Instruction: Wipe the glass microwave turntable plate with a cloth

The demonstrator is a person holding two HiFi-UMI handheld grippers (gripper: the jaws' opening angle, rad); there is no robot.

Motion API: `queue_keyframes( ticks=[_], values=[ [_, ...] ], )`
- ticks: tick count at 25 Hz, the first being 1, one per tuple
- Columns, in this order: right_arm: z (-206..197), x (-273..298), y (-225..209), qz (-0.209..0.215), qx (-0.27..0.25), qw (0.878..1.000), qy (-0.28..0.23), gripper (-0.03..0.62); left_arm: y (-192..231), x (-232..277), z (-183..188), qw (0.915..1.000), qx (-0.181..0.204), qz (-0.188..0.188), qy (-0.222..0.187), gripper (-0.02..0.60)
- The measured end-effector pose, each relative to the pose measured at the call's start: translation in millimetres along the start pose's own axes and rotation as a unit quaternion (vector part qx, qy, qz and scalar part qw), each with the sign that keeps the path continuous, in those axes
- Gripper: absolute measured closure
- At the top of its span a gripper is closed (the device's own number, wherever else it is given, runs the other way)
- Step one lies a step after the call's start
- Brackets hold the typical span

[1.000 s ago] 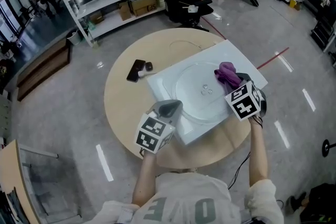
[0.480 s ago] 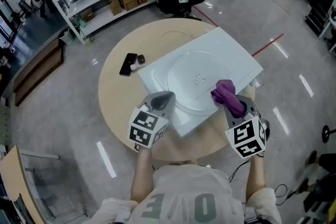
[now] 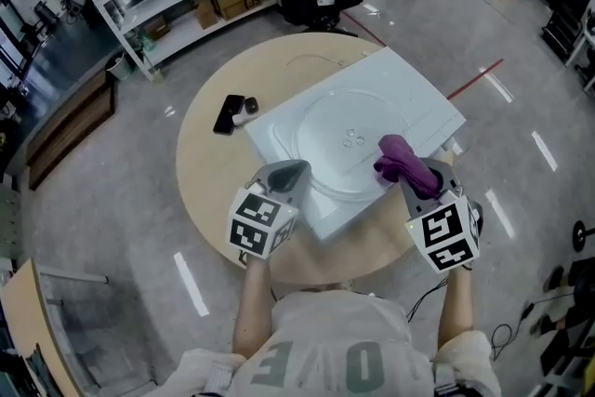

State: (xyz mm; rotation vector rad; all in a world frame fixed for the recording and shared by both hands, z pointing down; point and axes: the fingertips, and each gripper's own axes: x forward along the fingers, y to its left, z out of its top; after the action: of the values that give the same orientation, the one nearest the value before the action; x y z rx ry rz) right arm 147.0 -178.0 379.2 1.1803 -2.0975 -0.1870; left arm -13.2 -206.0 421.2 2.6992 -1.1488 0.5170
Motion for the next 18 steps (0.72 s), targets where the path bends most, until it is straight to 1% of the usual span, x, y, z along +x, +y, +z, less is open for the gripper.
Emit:
queue_keyframes(
  ticks=[3, 5, 7, 11, 14, 18],
  values=[
    [23, 30, -46, -0.030, 0.005, 0.999, -0.014, 0.537, 4, 0, 4, 1.0000, -0.001, 0.002, 0.000, 0.580],
    [28, 60, -72, -0.043, 0.010, 0.999, -0.006, 0.537, 5, 2, 2, 1.0000, -0.001, 0.001, 0.001, 0.580],
    [23, 89, -87, -0.048, 0.010, 0.999, 0.014, 0.537, 1, 2, -2, 1.0000, -0.002, 0.002, 0.001, 0.580],
    [10, 117, -92, -0.036, 0.003, 0.998, 0.052, 0.537, -4, -2, -3, 1.0000, -0.004, 0.003, 0.002, 0.580],
    [7, 119, -90, -0.029, 0.010, 0.998, 0.049, 0.537, -2, -1, 0, 1.0000, -0.003, 0.006, 0.000, 0.580],
    [1, 105, -85, -0.036, 0.020, 0.998, 0.043, 0.537, 0, -1, 1, 0.9999, -0.002, 0.010, -0.003, 0.580]
  ],
)
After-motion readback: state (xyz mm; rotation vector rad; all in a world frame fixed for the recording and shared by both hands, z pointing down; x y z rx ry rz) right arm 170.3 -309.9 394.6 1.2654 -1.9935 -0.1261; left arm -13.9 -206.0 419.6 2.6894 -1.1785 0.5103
